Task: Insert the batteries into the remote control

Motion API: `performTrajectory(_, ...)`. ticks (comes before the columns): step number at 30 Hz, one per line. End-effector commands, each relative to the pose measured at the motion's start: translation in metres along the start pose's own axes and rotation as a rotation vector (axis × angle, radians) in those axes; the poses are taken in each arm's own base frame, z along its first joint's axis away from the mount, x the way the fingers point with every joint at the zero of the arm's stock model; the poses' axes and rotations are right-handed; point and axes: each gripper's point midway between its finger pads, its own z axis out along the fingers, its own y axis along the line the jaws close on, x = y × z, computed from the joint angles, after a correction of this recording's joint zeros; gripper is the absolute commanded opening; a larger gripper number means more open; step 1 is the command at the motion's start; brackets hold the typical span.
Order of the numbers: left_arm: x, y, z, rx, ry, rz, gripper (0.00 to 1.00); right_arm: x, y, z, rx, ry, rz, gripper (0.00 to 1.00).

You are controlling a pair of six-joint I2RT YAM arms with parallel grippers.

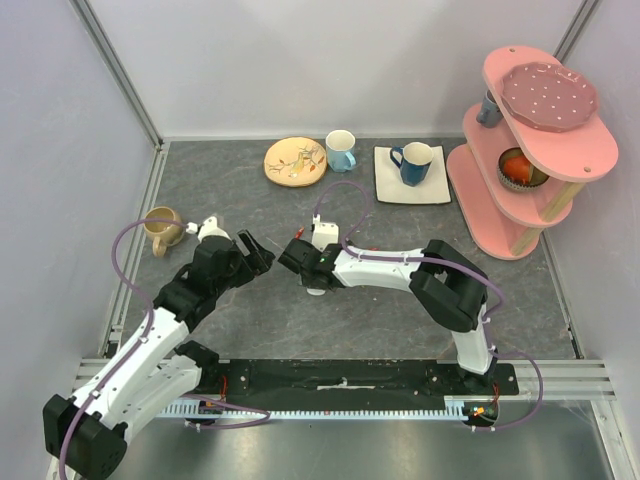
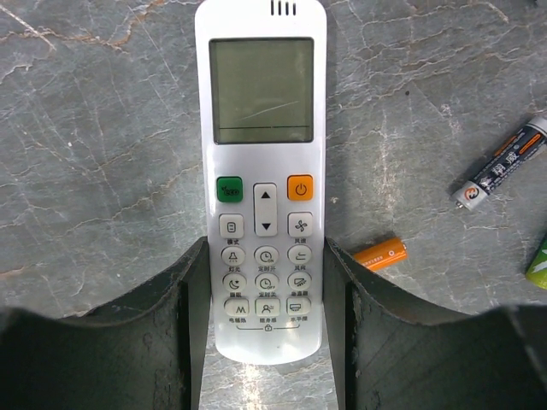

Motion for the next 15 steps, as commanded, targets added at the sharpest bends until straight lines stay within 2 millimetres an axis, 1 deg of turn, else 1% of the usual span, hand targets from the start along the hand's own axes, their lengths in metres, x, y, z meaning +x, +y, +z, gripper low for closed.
performTrajectory(1,0.000,-0.003,0.005,-0.004,0.007,-0.015,0.89,-0.031,0.023,-0.032,-0.096,-0.058,0.031,0.57)
performTrajectory(2,0.000,-0.003,0.005,-0.006,0.007,-0.014,0.89,-0.032,0.023,-0.035,-0.102,-0.057,0.025,0.59)
performTrajectory(5,0.000,-0.004,0.008,-0.013,0.015,-0.013,0.91,-0.036,0.025,-0.042,-0.125,-0.059,0.012,0.69)
performTrajectory(6,0.000,-0.004,0.009,-0.014,0.016,-0.011,0.92,-0.038,0.025,-0.045,-0.132,-0.064,0.008,0.74)
performTrajectory(9,-0.001,-0.006,0.011,-0.013,0.015,-0.013,0.93,-0.040,0.023,-0.048,-0.135,-0.074,-0.020,0.80)
performTrajectory(11,-0.002,-0.007,0.011,-0.005,0.008,-0.013,0.93,-0.044,0.019,-0.052,-0.135,-0.086,-0.052,0.81)
performTrajectory(12,-0.002,-0.007,0.012,-0.003,0.006,-0.010,0.94,-0.054,0.018,-0.061,-0.146,-0.117,-0.054,0.81)
performTrajectory(13,-0.003,-0.009,0.013,0.008,-0.002,-0.009,0.95,-0.059,0.013,-0.067,-0.143,-0.137,-0.079,0.81)
performTrajectory(14,-0.003,-0.011,0.014,0.019,-0.004,-0.007,0.95,-0.066,0.008,-0.074,-0.141,-0.163,-0.141,0.82)
performTrajectory(15,-0.003,-0.012,0.016,0.024,-0.004,0.002,0.96,-0.084,-0.002,-0.091,-0.135,-0.228,-0.152,0.84)
